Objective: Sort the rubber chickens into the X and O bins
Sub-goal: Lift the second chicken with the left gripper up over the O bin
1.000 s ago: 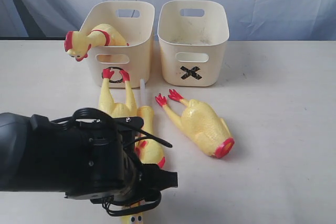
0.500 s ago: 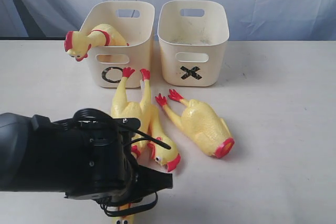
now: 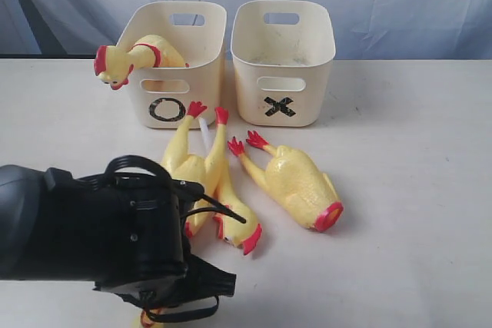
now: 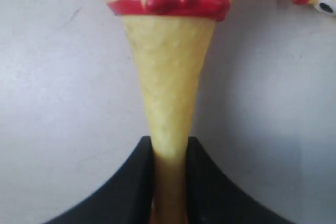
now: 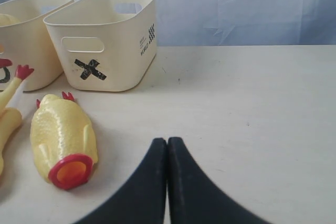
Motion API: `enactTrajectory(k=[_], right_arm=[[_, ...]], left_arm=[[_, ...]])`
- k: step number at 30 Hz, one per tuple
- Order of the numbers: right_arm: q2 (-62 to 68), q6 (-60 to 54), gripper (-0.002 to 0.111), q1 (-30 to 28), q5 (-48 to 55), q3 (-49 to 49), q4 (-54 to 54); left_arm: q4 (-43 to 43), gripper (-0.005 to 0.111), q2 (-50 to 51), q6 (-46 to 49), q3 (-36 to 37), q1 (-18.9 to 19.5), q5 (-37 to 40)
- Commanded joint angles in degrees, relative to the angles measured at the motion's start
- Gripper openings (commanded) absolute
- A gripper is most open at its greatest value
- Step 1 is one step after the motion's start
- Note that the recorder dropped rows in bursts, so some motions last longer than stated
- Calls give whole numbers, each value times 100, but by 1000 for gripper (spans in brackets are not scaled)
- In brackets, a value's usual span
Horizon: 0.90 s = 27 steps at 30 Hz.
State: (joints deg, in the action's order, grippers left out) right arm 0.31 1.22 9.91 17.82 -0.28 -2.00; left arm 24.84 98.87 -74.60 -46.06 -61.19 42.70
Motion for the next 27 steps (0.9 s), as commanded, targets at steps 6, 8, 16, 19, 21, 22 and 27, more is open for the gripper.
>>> enactTrajectory(k=[6,8,16,19,21,22,27], right_arm=[[-31,-8,0,-13,-32,28,2],[-31,-8,0,-13,-32,28,2],[-31,-8,0,-13,-32,28,-8],[-31,-8,0,-13,-32,28,-8],[-31,-8,0,-13,-32,28,-8],[-31,-8,0,-13,-32,28,-8],[-31,-8,0,-13,-32,28,-8]], left_arm=[[-260,0,-852,681,10,-1,917],[-416,0,-1063,972,-3,-1,917],[-1112,0,-1745,2189,-211,-1,957],[-1224,0,-1990,2393,-300,-1,982],[-1224,0,-2163,2525,-344,-1,957],[-1213,0,-2261,2619,-381,-1,957],[-1106,0,-2671,2738,-595,22,802]])
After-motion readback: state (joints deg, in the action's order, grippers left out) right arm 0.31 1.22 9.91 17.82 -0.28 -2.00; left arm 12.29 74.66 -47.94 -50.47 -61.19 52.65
